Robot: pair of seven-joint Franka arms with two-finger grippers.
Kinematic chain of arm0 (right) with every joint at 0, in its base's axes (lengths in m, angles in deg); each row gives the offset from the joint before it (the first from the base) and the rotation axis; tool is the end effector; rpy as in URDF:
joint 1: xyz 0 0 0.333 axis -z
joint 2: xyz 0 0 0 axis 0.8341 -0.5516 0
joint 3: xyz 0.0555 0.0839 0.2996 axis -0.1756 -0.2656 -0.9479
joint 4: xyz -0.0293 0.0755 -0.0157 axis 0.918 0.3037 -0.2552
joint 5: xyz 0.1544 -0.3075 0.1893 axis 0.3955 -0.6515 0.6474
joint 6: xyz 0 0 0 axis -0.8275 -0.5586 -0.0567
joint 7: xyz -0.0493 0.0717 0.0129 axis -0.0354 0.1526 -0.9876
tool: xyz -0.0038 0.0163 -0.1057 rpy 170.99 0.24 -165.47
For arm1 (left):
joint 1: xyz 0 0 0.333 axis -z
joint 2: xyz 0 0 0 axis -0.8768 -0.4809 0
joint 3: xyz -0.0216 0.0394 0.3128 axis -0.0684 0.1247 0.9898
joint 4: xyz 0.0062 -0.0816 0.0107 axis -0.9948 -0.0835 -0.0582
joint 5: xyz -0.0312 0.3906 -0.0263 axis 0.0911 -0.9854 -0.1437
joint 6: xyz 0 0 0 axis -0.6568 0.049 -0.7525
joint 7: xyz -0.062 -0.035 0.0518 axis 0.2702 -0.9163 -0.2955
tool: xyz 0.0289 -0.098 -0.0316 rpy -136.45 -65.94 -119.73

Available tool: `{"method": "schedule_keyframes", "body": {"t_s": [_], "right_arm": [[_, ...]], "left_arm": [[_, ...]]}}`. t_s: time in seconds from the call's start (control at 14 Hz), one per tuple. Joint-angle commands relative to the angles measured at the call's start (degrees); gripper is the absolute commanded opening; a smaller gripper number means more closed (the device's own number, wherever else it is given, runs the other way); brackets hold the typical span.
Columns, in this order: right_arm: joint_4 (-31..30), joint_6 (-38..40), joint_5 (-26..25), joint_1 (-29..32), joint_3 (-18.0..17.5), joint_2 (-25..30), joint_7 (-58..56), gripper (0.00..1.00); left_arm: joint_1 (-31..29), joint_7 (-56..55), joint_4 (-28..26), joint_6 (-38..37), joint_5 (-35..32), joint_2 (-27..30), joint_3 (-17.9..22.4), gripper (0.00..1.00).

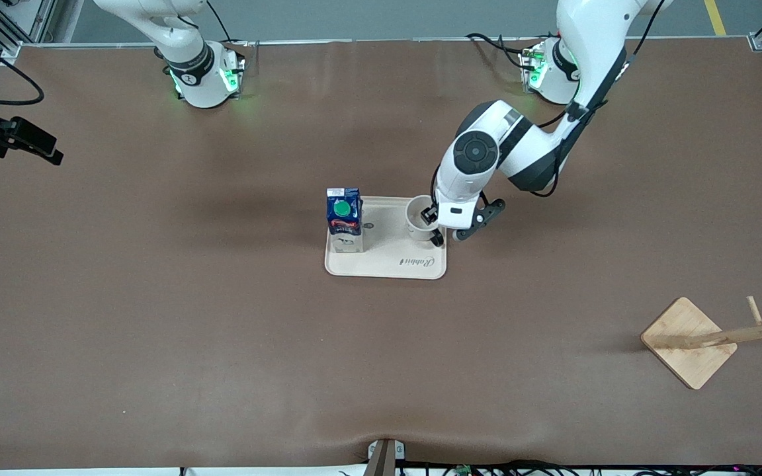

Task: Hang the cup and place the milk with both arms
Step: 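Lower the left gripper and grasp the white mug by its rim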

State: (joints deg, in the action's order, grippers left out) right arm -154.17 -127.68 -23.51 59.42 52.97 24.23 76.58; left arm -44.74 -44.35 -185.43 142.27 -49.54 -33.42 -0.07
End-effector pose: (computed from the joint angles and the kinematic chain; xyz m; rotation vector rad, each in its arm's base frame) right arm 0.5160 -0.0228 0.6327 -3.1278 0.2429 0.0733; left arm 0.4687 -0.3881 0.2657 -2.9416 -1.0056 0.2589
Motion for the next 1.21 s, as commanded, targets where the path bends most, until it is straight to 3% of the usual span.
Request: {"method": "schedule_keyframes", "body": {"t_s": [0.0,0.14,0.29,0.43,0.5,0.86,1.14], "right_arm": [[-0.26,0.12,1.09,0.71,-0.15,0.49,-0.76,1.00],[-0.26,0.12,1.00,0.62,-0.15,0.49,-0.76,1.00],[-0.08,0.04,1.00,0.71,-0.15,0.40,-0.76,1.00],[0.10,0.12,1.00,0.62,-0.15,0.31,-0.76,1.00],[0.18,0.04,1.00,0.71,-0.15,0.14,-0.76,1.00],[1.76,0.12,1.09,0.36,-0.24,-0.91,-0.76,1.00],[1.77,0.65,1.09,-2.00,-0.85,-2.76,-0.85,1.00]], "left_arm": [[1.15,-2.52,-0.27,0.63,-0.36,-0.67,0.06,0.71],[2.38,-2.70,-0.63,0.63,-0.45,-1.73,0.23,0.62],[2.47,-2.79,-0.45,0.63,-1.93,-3.13,0.23,0.31],[2.65,-2.79,-0.19,0.63,-3.26,-3.84,0.23,0.14],[2.73,-2.79,0.07,0.63,-3.35,-3.93,0.23,0.00],[1.60,-1.82,2.27,-0.59,-7.37,-1.57,0.41,0.00],[-3.05,5.95,10.94,-14.27,-12.32,5.28,0.41,0.00]]}}
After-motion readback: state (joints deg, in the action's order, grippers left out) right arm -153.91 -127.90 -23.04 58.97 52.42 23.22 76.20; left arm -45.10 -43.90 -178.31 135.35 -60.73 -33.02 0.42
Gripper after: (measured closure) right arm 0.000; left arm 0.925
